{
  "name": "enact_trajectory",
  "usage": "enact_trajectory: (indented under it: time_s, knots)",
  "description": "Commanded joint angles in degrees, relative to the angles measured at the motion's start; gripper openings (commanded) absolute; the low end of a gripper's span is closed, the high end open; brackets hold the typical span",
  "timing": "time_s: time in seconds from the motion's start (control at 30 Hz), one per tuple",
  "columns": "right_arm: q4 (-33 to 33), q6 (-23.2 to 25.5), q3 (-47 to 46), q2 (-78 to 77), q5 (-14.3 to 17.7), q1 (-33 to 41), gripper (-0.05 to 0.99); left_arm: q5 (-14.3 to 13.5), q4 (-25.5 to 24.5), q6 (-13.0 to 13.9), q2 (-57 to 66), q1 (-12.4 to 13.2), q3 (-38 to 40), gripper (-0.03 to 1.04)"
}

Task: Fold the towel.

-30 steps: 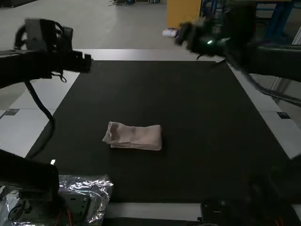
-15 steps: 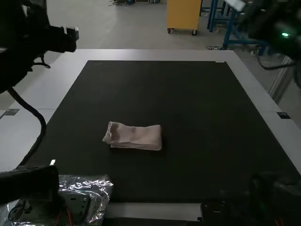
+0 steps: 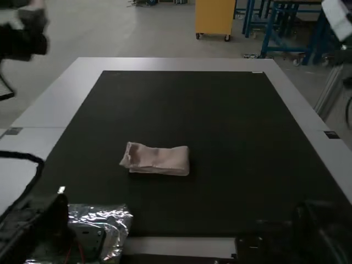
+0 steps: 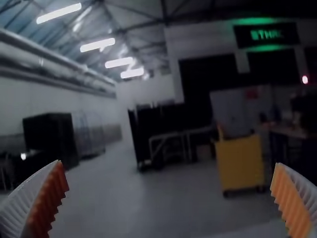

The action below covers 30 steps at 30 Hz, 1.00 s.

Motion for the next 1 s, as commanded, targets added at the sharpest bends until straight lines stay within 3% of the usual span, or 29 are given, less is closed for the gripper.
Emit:
enact_trajectory:
  time_s: [0.0, 0.2, 0.27, 0.3, 0.37, 0.43, 0.57, 0.73, 0.83, 0.9, 0.97]
  knots:
    - [-0.98, 0.59, -0.05, -4.66, 2.80, -1.60, 0.91, 0.10, 0.40, -0.68, -7.69, -0.27, -2.79, 0.97]
    - [-2.91, -6.97, -1.02, -5.02, 10.45, -2.22, 0.91, -1.21, -1.62, -0.85, -15.16, 0.17, -7.53, 0.97]
    - [-2.30, -15.84, -3.65, -5.02, 15.55, -2.22, 0.91, -1.74, -3.29, -0.76, -15.16, 0.17, -9.11, 0.97]
    - [-0.54, -19.36, -6.29, -5.02, 16.51, -2.22, 0.91, -1.74, -2.23, -0.32, -15.16, 0.09, -10.70, 0.97]
    - [6.67, -19.97, -12.88, -5.02, 16.60, -2.22, 0.91, -1.48, 4.62, 1.61, -15.16, -0.09, -15.71, 0.97]
    - [10.45, -20.33, -18.51, -4.93, 18.10, -2.22, 0.91, -0.86, 12.27, 1.70, -15.16, -0.18, -21.07, 0.97]
    - [15.19, -23.14, -27.03, -5.02, 18.62, -2.22, 0.91, 1.95, 20.18, 1.79, -15.16, -0.18, -29.51, 0.97]
    - [18.53, -26.13, -34.85, -5.02, 18.54, -2.22, 0.91, 5.11, 21.76, -2.17, -15.16, 0.00, -35.31, 0.97]
    - [20.90, -26.04, -39.07, -5.02, 21.44, -2.30, 0.91, 5.03, 21.06, -5.16, -15.16, 0.26, -38.12, 0.97]
    - [24.60, -26.13, -41.71, -5.02, 24.51, -2.30, 0.91, 4.50, 21.06, -5.07, -15.16, 0.44, -40.58, 0.97]
    - [24.86, -26.21, -42.76, -5.02, 25.13, -2.30, 0.91, 3.09, 21.15, -4.89, -15.16, 0.61, -42.78, 0.97]
